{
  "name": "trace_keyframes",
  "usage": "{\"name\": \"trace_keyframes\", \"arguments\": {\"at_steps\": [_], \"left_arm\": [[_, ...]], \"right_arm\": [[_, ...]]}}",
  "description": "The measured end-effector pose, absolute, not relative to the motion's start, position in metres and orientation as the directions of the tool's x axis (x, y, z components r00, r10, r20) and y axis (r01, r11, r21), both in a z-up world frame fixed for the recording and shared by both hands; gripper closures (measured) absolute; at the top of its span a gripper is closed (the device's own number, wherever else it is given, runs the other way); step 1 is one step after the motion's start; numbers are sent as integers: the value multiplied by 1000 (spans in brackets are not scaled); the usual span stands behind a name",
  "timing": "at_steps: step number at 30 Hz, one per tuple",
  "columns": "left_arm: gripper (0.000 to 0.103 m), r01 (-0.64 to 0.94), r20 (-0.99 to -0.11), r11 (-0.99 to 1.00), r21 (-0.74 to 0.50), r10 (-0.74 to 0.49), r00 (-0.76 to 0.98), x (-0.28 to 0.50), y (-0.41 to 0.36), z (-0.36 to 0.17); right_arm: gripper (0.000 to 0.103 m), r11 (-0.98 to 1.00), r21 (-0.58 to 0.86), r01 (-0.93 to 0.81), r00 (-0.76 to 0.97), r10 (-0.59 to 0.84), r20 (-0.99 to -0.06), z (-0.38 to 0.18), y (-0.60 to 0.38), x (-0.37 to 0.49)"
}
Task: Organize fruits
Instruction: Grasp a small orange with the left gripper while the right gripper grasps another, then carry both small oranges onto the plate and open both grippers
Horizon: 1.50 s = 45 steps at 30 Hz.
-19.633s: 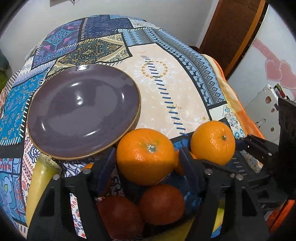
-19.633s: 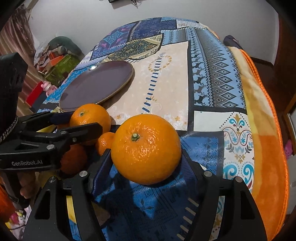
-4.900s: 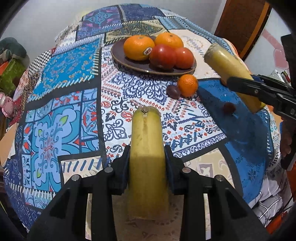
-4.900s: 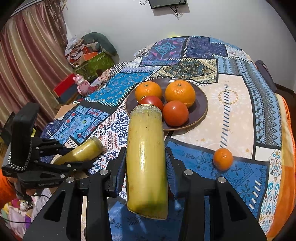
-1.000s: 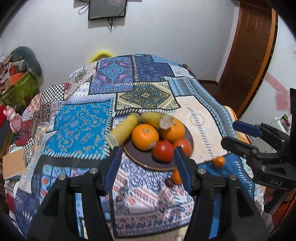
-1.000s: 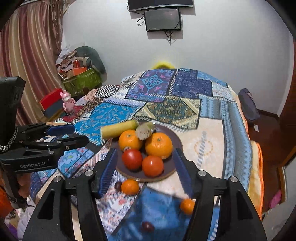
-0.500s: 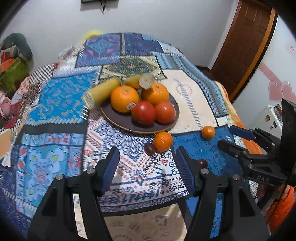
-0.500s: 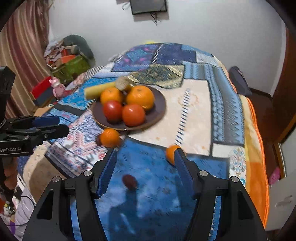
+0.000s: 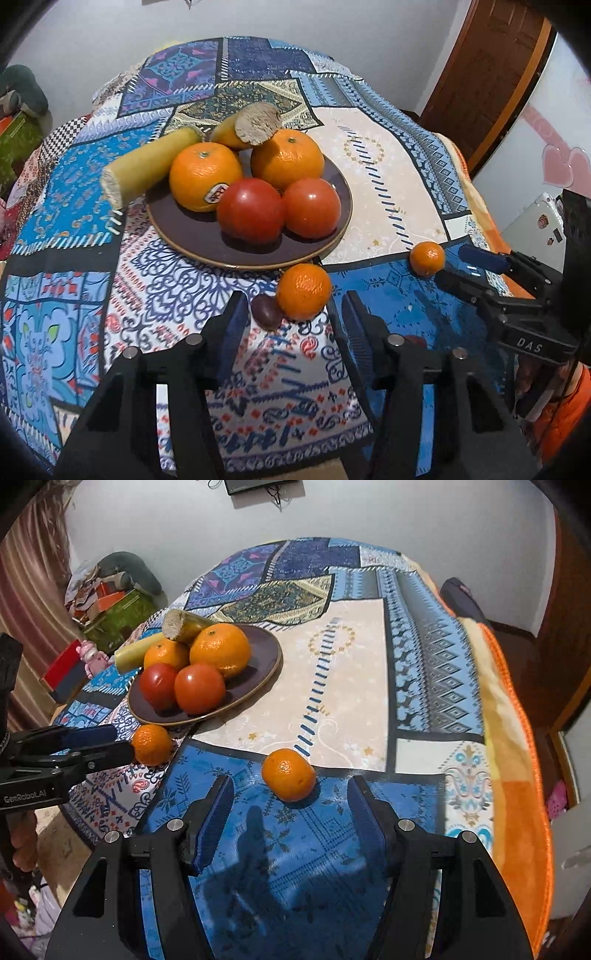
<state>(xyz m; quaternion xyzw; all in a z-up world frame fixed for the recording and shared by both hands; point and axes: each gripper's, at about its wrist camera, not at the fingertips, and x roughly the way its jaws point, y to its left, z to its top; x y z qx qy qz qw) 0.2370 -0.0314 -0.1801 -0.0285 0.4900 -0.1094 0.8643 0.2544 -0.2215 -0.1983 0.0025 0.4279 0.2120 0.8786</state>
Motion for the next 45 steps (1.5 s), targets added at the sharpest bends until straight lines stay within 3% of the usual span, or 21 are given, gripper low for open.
{"name": "trace_keyframes", "arguments": {"at_steps": [12, 28, 45], "left_arm": [[67, 200, -844, 971, -130, -215, 491, 252, -46, -191], [68, 186, -802, 971, -149, -228, 552, 240, -29, -160], [68, 57, -783, 991, -119, -129, 609, 263, 28, -142]], "right_arm": [[70, 902, 222, -370, 500, 395, -771, -214, -215, 267], [71, 884, 213, -417, 544, 431, -720, -184, -205, 259], [71, 867, 192, -459, 568, 453, -687, -168, -170, 292]]}}
